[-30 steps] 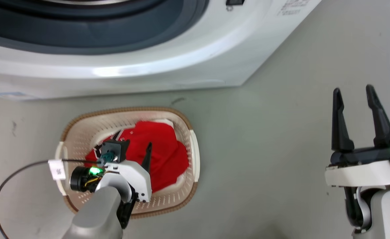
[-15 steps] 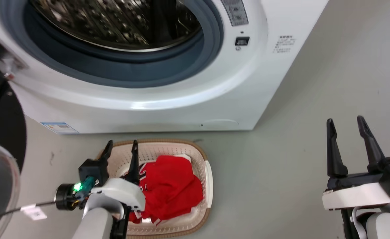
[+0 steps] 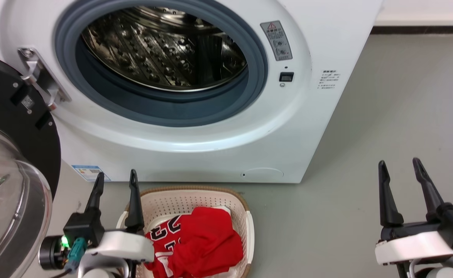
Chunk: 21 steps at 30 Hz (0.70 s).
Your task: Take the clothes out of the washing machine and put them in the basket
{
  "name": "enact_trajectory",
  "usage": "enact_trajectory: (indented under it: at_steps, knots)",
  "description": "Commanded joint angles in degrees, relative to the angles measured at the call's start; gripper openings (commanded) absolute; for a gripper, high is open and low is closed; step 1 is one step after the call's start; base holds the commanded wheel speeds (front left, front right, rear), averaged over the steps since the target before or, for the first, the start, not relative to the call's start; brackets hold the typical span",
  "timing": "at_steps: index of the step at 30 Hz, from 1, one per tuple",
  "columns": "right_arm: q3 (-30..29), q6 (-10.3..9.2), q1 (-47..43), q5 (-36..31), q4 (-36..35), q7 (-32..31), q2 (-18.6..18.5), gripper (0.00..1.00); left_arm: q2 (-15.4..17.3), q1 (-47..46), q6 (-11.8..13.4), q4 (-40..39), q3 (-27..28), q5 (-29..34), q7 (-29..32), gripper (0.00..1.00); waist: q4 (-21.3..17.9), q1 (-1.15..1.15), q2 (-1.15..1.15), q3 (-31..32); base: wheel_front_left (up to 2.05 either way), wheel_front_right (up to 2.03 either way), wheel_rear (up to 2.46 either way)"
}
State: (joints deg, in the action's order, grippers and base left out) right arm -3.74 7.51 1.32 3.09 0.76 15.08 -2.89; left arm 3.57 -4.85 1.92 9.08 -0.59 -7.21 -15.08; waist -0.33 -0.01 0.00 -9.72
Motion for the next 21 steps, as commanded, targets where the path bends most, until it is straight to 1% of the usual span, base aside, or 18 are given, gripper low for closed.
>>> enact_trajectory:
  at_steps: [1, 11, 21]
  knots:
    - [0.0, -0.04, -1.1, -0.3, 0.1, 0.1, 0.0, 1.0, -0.1, 1.3, -0.3, -0.8, 0.4, 0.3, -0.1, 1.0, 0.2, 0.01, 0.0, 1.1, 0.0, 0.0, 0.0]
    - [0.4, -0.04, -4.7, 0.2, -0.4, 0.1, 0.0, 1.0, -0.7, 6.7, -0.4, -3.9, 1.0, 2.1, -0.1, 1.0, -0.3, 0.01, 0.0, 5.8, 0.0, 0.0, 0.0]
    - [1.0, -0.04, -6.9, 0.8, -1.5, 0.1, 0.0, 1.0, -0.7, 9.5, 0.6, -4.9, 0.3, 1.0, -0.1, 1.0, -0.8, 0.01, 0.0, 8.7, 0.0, 0.0, 0.0]
